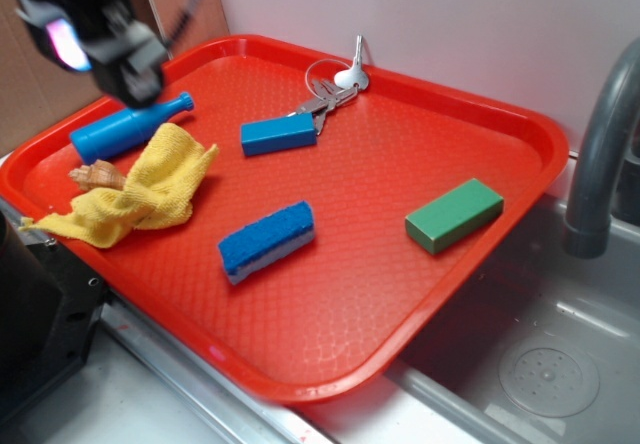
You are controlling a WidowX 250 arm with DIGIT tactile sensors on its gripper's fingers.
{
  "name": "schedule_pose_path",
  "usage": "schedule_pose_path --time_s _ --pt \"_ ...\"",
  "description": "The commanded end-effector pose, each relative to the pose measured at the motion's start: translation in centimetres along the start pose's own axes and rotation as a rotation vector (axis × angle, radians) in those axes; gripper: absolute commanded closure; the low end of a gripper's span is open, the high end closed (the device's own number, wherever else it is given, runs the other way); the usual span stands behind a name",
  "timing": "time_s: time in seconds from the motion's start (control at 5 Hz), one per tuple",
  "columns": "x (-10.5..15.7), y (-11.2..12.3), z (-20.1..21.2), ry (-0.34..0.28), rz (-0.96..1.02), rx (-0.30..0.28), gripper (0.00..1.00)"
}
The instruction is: Grab the blue sponge.
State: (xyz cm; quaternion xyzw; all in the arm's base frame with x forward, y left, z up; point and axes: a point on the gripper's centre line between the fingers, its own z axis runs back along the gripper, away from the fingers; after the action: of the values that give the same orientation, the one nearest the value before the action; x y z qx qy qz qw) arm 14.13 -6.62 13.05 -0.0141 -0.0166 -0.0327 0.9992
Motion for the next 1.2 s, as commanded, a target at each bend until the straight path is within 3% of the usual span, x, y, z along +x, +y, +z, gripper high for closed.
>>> schedule_pose_path --time_s 0.0,0.2,0.4,0.6,0.8,1.0 --pt "5.8 -2.4 -6.8 -0.047 -0.151 0.096 0.0" --pt "6.1 -2.3 -8.7 -0.011 -0.225 0.111 0.0" --pt "4.6 -2.8 -9.1 0.005 -0.317 0.069 0.0" --pt "3.0 -1.8 -10.0 0.044 -0.314 0.067 0.0" --pt "3.1 -1.6 -10.3 0.086 -0.306 0.07 0.22" --pt "3.0 -1.0 -10.3 0.102 -0.274 0.081 1.0"
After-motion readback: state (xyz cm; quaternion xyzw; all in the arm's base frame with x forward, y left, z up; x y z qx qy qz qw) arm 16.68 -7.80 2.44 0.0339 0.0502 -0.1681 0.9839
